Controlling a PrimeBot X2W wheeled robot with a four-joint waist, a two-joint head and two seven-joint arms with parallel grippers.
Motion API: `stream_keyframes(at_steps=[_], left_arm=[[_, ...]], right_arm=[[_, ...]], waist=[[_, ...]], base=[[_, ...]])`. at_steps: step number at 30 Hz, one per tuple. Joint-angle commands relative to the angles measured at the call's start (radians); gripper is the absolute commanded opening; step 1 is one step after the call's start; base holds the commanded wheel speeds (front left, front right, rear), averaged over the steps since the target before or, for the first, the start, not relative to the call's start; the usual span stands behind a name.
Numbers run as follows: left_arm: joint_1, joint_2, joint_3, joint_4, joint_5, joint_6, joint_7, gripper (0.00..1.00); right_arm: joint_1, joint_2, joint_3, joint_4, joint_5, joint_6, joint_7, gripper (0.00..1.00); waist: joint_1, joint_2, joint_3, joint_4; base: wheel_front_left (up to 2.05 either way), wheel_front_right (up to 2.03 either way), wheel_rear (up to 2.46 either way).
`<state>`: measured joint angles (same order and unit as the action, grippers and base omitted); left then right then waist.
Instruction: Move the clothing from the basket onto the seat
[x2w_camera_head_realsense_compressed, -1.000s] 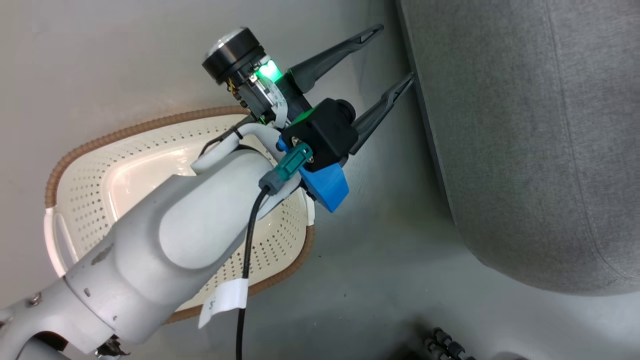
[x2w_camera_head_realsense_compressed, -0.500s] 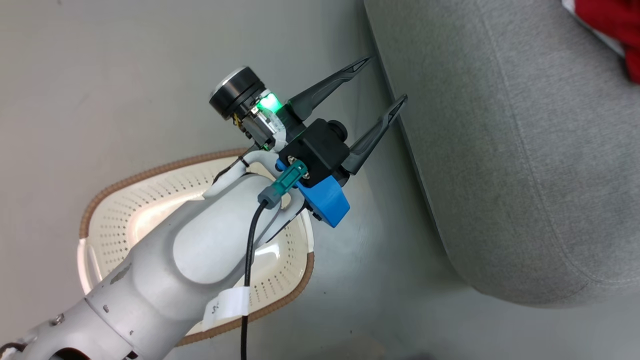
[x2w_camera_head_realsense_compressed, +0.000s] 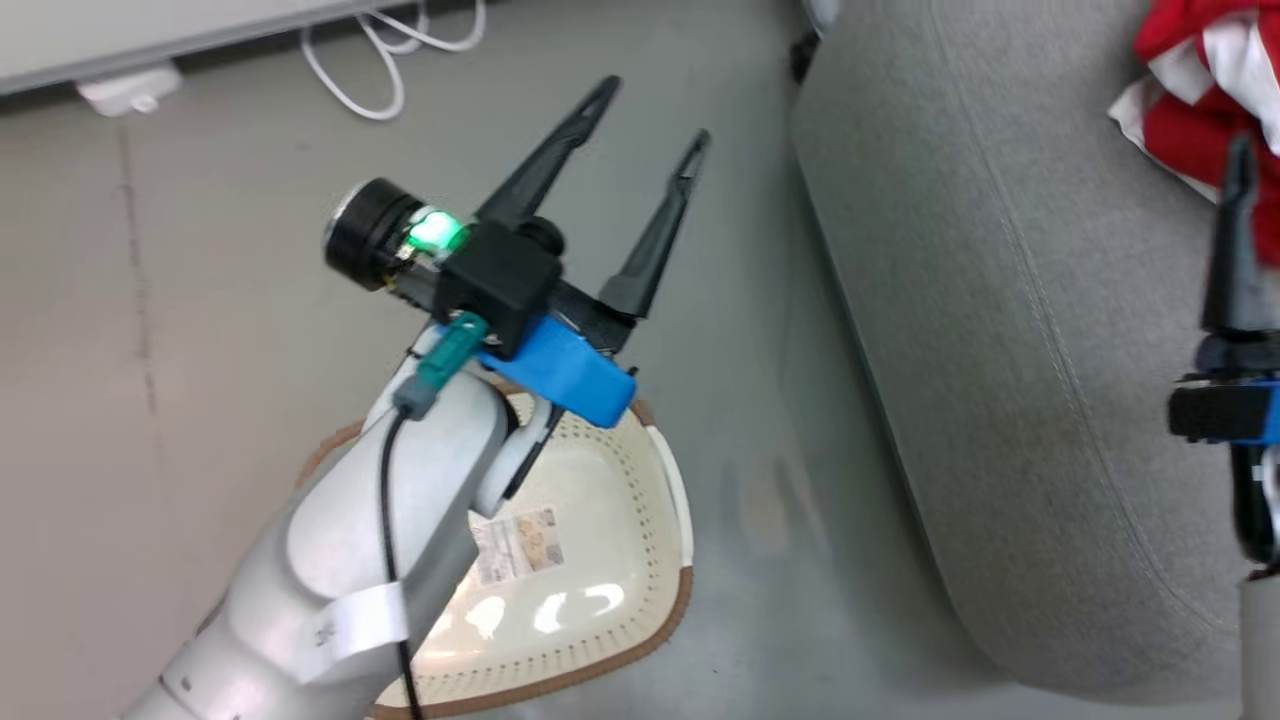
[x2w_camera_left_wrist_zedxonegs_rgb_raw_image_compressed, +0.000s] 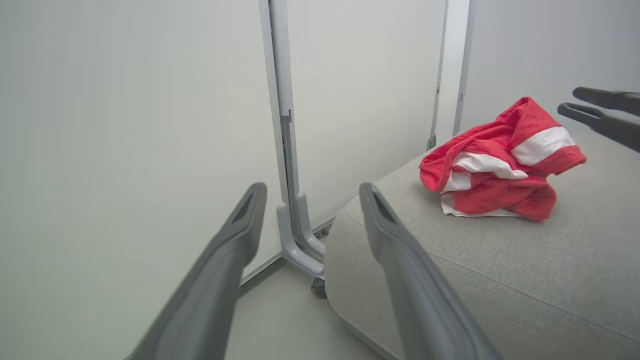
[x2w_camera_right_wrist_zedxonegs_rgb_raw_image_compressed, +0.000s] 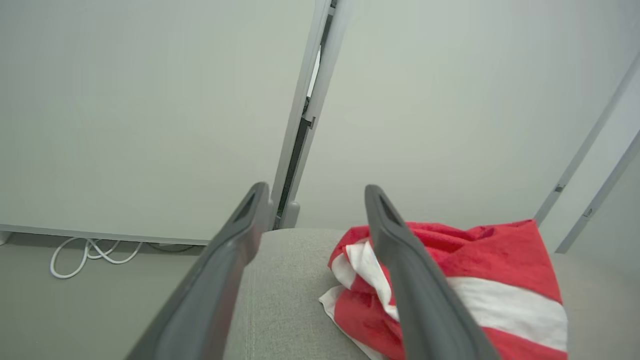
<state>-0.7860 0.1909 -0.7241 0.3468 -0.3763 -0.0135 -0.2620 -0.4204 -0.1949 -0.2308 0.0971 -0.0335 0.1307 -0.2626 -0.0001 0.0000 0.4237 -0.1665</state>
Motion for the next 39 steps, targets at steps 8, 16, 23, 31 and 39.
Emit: stream_keyframes(at_steps=[8,16,23,31,39], left_arm=[[0.156,-0.016,0.214,-0.057,0.047,0.011,-0.003,1.00],[0.309,-0.039,0.385,-0.090,0.107,-0.007,-0.003,1.00],[0.422,-0.055,0.488,-0.117,0.157,-0.031,-0.003,1.00],[0.569,-0.089,0.587,-0.117,0.201,-0.067,-0.003,1.00],[0.645,-0.113,0.628,-0.106,0.218,-0.086,-0.003,1.00]], right_arm=[[-0.008,0.020,0.135,0.025,0.012,0.000,-0.004,1.00],[0.046,0.052,0.181,0.069,0.029,0.000,-0.003,1.00],[0.119,0.077,0.172,0.083,0.035,0.000,-0.004,1.00],[0.236,0.106,0.148,0.091,0.047,0.000,-0.003,1.00],[0.313,0.122,0.133,0.100,0.060,0.000,-0.003,1.00]], waist=[[0.0001,0.0000,-0.144,0.125],[0.0001,0.0000,-0.223,0.192],[0.0001,0.0000,-0.271,0.228],[0.0001,0.0000,-0.348,0.254],[0.0001,0.0000,-0.402,0.258]], base=[[0.00,0.00,0.00],[0.00,0.00,0.00],[0.00,0.00,0.00],[0.00,0.00,0.00],[0.00,0.00,0.00]])
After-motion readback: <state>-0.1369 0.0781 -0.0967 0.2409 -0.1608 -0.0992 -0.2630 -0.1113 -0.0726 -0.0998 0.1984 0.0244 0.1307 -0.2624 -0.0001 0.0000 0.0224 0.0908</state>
